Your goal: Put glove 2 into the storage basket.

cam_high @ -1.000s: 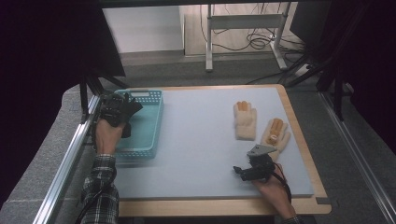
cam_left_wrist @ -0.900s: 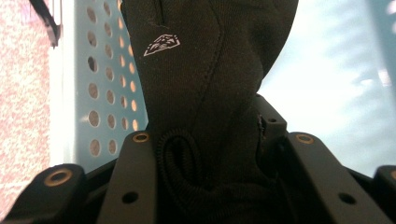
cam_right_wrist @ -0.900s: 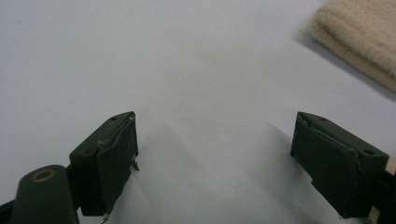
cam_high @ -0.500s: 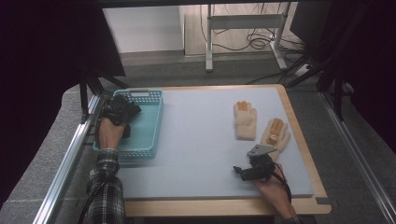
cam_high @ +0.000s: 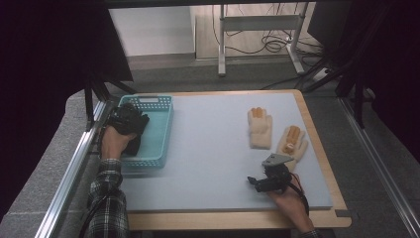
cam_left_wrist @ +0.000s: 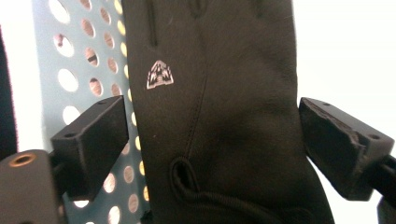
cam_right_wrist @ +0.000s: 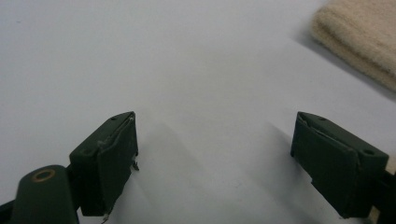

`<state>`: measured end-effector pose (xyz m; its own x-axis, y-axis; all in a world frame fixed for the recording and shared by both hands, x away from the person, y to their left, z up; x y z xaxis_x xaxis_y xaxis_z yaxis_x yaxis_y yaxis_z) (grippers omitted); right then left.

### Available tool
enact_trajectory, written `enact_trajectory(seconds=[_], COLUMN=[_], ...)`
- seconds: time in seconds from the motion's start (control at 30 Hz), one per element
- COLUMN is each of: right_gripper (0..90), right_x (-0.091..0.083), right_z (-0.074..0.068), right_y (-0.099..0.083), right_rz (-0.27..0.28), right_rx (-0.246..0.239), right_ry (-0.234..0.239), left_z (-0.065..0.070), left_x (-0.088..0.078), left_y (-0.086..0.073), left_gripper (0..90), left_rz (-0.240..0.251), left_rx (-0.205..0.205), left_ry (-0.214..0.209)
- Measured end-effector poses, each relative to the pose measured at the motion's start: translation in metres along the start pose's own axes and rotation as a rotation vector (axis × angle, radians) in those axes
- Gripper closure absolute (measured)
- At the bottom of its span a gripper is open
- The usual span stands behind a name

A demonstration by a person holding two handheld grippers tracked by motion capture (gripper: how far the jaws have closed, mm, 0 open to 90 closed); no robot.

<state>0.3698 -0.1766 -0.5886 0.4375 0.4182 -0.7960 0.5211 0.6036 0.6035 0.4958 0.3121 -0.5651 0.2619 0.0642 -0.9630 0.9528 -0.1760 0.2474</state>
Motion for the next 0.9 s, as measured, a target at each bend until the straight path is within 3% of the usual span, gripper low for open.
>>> enact_trajectory(seconds=[0.07,0.37,0.63,0.7,0.9], right_gripper=[14.4,14.3,14.4,14.3,14.3], right_x=[0.000,0.000,0.000,0.000,0.000], right_z=[0.000,0.000,0.000,0.000,0.000], right_y=[0.000,0.000,0.000,0.000,0.000], right_rz=[0.000,0.000,0.000,0.000,-0.001], right_rx=[0.000,0.000,0.000,-0.001,-0.001], right_ry=[0.000,0.000,0.000,0.000,0.000], left_z=[0.002,0.004,0.014,0.022,0.036], left_x=[-0.008,-0.028,-0.044,-0.053,-0.064], left_y=[0.001,0.003,0.003,0.004,0.004], left_gripper=[8.3,5.3,2.4,1.9,1.2], left_rz=[0.028,0.112,0.200,0.240,0.276], left_rx=[-0.008,-0.014,0.002,0.026,0.078], left_ry=[-0.049,-0.119,-0.195,-0.223,-0.214])
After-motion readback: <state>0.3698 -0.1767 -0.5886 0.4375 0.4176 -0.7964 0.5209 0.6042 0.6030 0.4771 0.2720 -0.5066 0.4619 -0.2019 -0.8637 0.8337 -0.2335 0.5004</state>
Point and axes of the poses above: each handheld gripper's, and its own axes: x roughly forward along the jaws, y roughly out of its top, z roughly to its right, the point moved 8 cm from there along x, roughly forward along the jaws, and after that the axes turned 9 degrees about -z, right-handed, at the moved point
